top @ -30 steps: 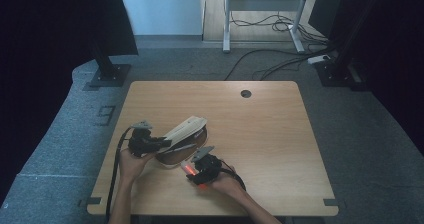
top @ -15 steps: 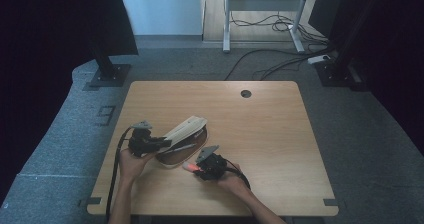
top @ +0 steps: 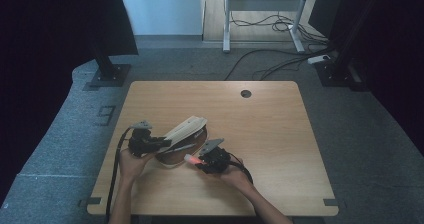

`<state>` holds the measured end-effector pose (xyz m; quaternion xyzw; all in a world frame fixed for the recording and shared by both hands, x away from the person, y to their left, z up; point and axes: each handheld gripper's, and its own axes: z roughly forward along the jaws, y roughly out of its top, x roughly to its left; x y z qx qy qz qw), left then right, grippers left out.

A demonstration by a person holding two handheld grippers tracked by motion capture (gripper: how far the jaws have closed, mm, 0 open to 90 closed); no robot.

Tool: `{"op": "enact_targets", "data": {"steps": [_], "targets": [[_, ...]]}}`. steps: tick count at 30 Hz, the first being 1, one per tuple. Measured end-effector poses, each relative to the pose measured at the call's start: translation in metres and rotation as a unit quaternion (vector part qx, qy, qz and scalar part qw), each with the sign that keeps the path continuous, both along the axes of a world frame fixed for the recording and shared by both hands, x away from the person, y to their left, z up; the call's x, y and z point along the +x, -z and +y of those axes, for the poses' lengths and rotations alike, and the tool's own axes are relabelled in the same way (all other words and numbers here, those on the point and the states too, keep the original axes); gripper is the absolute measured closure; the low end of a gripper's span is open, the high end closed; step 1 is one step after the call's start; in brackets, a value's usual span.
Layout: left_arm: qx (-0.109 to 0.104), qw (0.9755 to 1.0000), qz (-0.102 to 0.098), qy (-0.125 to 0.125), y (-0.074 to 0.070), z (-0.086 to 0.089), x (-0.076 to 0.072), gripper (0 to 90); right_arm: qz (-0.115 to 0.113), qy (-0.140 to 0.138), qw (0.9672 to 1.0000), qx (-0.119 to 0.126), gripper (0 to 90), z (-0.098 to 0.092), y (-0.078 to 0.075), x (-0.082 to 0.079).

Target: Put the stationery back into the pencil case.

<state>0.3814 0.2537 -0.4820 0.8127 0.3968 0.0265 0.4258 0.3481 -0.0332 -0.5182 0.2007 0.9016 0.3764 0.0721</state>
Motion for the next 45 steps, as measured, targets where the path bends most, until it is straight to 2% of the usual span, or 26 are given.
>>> {"op": "enact_targets", "data": {"steps": [12, 18, 30, 45], "targets": [[-0.004, 1.0000, -0.001, 0.002, -0.001, 0.001, -0.001, 75.0, 0.002, 0.010, 1.0000, -0.001, 65.5, 0.002, -0.008, 0.019], [-0.006, 1.0000, 0.000, 0.003, -0.002, 0.001, -0.001, 75.1, -0.001, 0.011, 0.9999, -0.009, 65.4, 0.008, -0.011, 0.030], [-0.011, 0.9999, 0.001, 0.005, -0.002, 0.001, -0.001, 75.0, 0.008, 0.016, 0.9996, -0.024, 65.4, 0.023, -0.007, 0.051], [-0.014, 0.9999, 0.002, 0.007, -0.002, 0.000, -0.001, 75.0, 0.012, 0.019, 0.9994, -0.026, 65.4, 0.041, -0.003, 0.068]]}}
